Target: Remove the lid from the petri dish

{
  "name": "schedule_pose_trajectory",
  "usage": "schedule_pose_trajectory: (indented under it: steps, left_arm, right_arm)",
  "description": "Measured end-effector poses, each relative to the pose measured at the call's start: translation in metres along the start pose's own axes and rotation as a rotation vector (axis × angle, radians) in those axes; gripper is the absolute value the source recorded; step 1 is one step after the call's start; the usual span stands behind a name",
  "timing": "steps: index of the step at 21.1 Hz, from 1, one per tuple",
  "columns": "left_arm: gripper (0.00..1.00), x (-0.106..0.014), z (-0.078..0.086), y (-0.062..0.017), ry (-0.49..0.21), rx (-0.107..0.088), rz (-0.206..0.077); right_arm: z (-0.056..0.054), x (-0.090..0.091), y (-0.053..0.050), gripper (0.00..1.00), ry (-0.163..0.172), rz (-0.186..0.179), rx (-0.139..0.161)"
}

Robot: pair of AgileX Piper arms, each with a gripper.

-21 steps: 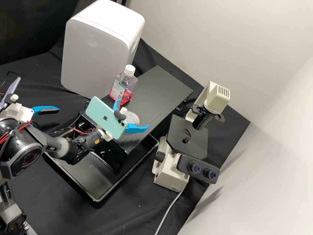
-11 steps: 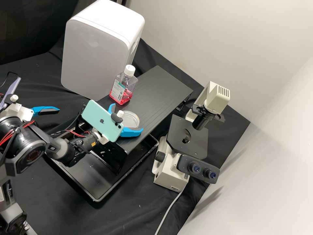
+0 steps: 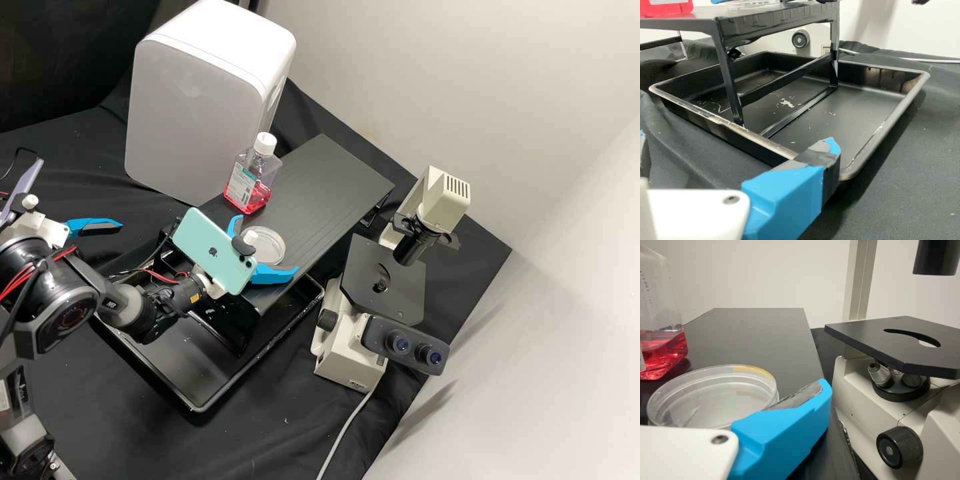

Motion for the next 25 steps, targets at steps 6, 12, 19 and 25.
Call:
schedule_pose_trajectory:
  steps: [6,12,19,25]
  left_arm:
    - [1.00,0.0000,0.0000,0.0000,0.000,0.000,0.000]
    - [1.00,0.0000,0.0000,0.0000,0.000,0.000,0.000]
    - [1.00,0.0000,0.0000,0.0000,0.000,0.000,0.000]
    - [1.00,0.0000,0.0000,0.0000,0.000,0.000,0.000]
  right_arm:
    - [0.0000,0.0000,0.0000,1.00,0.000,0.000,0.006]
    - [-0.0036,-0.0026,0.0051,1.00,0.018,0.035,0.015]
    - [-0.0048,-0.0039,0.0064,1.00,0.029,0.045,0.015]
    - [-0.0048,-0.0039,0.0064,1.00,0.029,0.045,0.015]
